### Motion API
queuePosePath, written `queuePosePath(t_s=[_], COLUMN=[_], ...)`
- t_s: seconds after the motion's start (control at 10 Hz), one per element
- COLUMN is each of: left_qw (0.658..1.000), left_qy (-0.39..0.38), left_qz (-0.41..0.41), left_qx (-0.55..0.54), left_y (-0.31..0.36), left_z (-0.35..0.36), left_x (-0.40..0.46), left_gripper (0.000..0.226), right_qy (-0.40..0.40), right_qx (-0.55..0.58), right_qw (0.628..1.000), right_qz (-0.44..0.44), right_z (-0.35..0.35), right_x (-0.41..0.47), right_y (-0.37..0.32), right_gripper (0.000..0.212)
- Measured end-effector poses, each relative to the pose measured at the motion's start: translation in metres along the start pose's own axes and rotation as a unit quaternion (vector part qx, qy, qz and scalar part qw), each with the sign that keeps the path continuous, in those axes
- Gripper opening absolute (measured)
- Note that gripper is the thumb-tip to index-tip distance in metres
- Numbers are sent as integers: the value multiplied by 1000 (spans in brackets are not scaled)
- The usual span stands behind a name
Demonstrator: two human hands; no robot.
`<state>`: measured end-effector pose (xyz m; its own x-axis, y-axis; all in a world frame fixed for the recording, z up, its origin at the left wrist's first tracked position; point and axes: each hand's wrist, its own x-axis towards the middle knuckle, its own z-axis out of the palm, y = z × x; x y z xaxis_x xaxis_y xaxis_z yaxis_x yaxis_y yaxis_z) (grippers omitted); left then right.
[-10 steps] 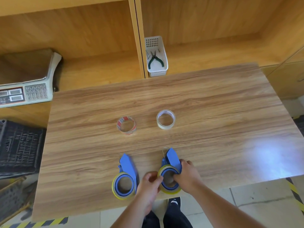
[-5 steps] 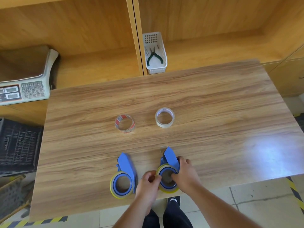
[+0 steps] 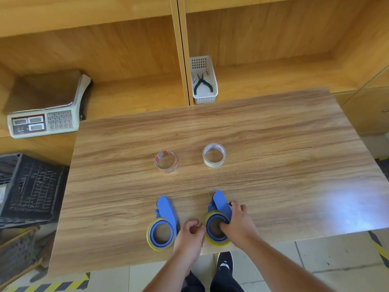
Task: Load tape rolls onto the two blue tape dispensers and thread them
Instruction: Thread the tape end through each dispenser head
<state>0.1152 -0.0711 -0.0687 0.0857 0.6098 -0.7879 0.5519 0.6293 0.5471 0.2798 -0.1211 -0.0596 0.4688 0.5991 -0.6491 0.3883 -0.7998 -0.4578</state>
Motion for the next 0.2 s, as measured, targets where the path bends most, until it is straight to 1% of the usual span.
queuePosePath(t_s=[0.1,0.2], left_qw=[1000,1000], left_qy=[-3,1], left_qz=[-4,20], left_qx=[0,21], left_y=[3,7], left_z=[-5,-10], left_x=[-10,-22], left_gripper=[34,32], right_qy=[4,8], right_qx=[7,2], right_qw=[1000,1000], right_qz=[-9,-25], right_z=[-9,-19], right_x=[-9,-19], right_y=[-3,-6], right_gripper=[75,79])
